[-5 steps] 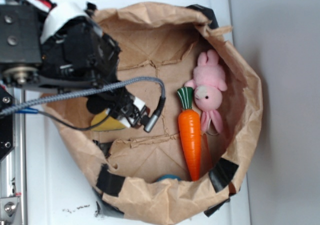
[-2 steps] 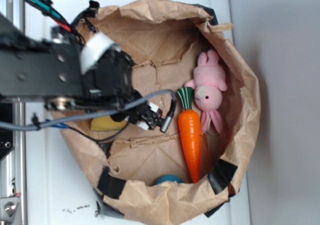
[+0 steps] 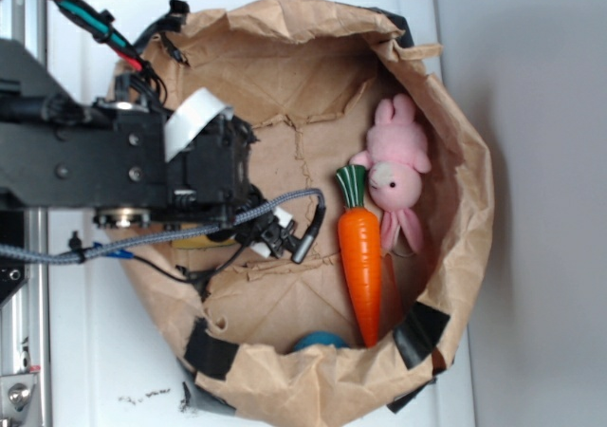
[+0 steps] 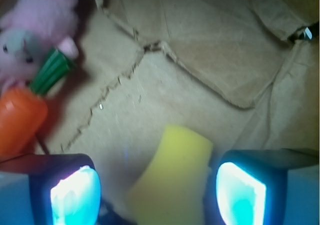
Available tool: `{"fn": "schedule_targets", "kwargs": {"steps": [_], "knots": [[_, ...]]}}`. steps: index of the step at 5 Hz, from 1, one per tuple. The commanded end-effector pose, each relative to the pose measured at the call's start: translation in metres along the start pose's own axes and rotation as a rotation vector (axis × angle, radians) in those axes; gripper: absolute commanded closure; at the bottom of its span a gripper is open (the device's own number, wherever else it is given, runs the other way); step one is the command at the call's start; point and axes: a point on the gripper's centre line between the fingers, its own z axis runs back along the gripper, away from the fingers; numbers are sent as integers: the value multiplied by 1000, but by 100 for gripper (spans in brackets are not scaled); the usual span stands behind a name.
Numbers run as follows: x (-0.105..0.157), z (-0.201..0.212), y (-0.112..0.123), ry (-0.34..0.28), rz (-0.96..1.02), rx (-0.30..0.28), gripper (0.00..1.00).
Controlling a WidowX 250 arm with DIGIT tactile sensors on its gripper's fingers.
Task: Grab the green sponge.
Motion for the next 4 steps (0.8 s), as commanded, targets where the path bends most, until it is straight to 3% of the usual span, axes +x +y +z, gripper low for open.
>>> {"fn": "schedule_targets", "kwargs": {"steps": [1, 2, 3, 4], "knots": [[8, -1, 5, -3, -8, -11, 0], [3, -7, 5, 25, -22, 19, 0], [-3, -20, 6, 51, -25, 10, 0], [-31, -22, 49, 73, -44, 1, 0]]}}
